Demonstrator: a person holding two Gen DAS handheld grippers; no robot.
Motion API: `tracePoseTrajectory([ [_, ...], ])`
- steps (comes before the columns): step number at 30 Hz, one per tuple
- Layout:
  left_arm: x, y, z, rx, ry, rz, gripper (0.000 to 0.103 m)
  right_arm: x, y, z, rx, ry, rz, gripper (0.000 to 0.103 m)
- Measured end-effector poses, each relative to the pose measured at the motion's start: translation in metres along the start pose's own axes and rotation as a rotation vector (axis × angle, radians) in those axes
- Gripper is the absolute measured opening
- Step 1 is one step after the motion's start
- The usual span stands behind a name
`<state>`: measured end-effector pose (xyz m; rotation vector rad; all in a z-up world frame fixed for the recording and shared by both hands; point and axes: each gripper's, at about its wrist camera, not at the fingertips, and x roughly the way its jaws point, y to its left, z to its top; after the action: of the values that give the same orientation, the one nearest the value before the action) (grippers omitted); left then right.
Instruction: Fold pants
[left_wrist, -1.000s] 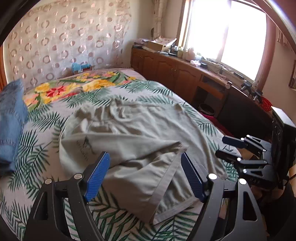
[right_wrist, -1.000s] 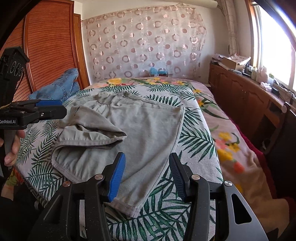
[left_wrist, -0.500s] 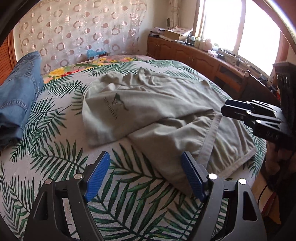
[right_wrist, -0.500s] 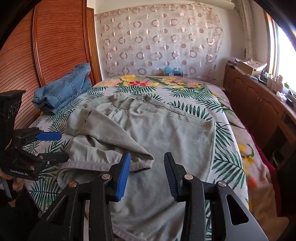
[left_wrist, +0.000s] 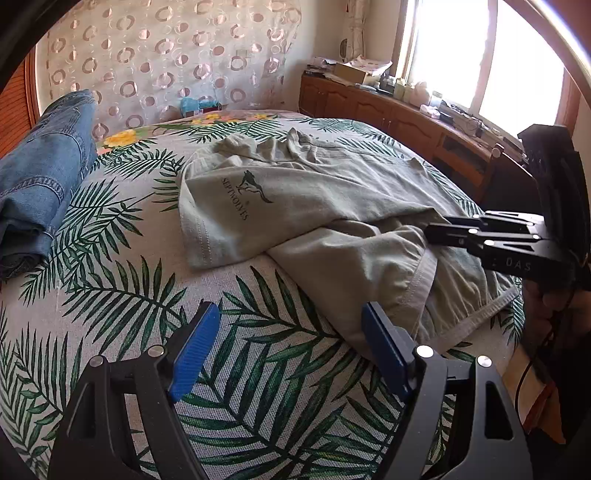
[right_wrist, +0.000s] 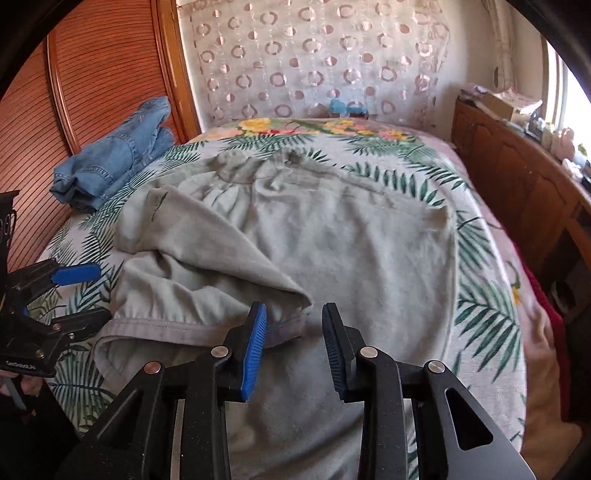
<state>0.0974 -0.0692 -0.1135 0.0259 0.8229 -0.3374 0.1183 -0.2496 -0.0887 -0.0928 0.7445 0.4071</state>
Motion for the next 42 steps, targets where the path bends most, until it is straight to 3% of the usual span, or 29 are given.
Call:
tracePoseTrajectory([
  [3,-0.002,0.0,0.0,-0.002,-0.005,0.002,0.08,0.004,0.007,0.002,-0.016,0.015,0.016,0.021],
  [5,-0.004,0.0,0.0,-0.003,-0.012,0.002,0.08,0.002,0.008,0.004,-0.014,0.009,0.028,0.008],
  [7,-0.006,0.0,0.001,-0.003,-0.02,0.004,0.08,-0.006,0.01,0.005,-0.013,-0.029,0.037,0.005],
  [14,-0.019,-0.005,0.003,0.004,-0.059,-0.002,0.08,-0.058,0.017,-0.007,-0.019,-0.186,0.018,0.005],
  [18,-0.023,-0.009,0.005,0.008,-0.074,-0.008,0.08,-0.084,0.02,-0.02,-0.02,-0.229,0.001,0.005],
  [36,-0.022,-0.028,0.012,0.046,-0.077,-0.03,0.08,-0.13,0.03,-0.054,-0.012,-0.213,-0.053,0.005],
  [42,-0.02,-0.031,0.012,0.054,-0.072,-0.032,0.08,-0.13,0.023,-0.062,0.014,-0.168,-0.077,0.005],
])
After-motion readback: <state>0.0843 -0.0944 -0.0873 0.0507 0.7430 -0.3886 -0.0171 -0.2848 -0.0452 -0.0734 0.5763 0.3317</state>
